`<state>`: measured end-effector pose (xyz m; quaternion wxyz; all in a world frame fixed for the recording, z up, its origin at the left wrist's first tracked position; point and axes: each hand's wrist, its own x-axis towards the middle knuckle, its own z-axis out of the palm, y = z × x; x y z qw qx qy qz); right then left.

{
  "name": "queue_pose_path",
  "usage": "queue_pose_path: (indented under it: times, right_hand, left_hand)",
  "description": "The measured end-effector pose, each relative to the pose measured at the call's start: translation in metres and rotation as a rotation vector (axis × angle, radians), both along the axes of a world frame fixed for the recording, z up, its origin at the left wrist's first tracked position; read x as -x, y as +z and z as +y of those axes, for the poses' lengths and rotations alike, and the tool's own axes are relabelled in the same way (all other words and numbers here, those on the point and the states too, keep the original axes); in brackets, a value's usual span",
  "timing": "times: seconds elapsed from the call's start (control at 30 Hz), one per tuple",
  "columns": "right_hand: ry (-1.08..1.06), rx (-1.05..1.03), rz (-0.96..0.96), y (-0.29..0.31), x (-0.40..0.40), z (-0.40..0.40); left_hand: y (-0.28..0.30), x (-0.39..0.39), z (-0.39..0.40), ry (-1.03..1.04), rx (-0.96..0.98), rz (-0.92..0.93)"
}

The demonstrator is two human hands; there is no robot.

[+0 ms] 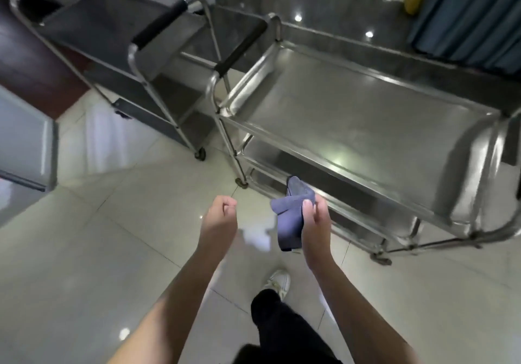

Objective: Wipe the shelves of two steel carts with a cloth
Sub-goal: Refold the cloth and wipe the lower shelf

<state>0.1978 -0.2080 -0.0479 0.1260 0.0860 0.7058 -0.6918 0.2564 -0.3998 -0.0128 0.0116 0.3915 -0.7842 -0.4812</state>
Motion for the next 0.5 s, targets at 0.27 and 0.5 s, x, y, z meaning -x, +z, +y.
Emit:
queue_pose_path:
  times: [0.27, 0.5]
  right_hand:
    - [-0.125, 0.037, -0.090, -0.062, 0.034, -0.056]
    - [-0.269, 0.047, -0.065, -0.157, 0.040, -0.103]
  left_hand:
    - [-0.060, 0.061, -0.047, -0.164, 0.023, -0.076]
    - [-0.179, 0.087, -0.072, -0.441, 0.060, -0.116]
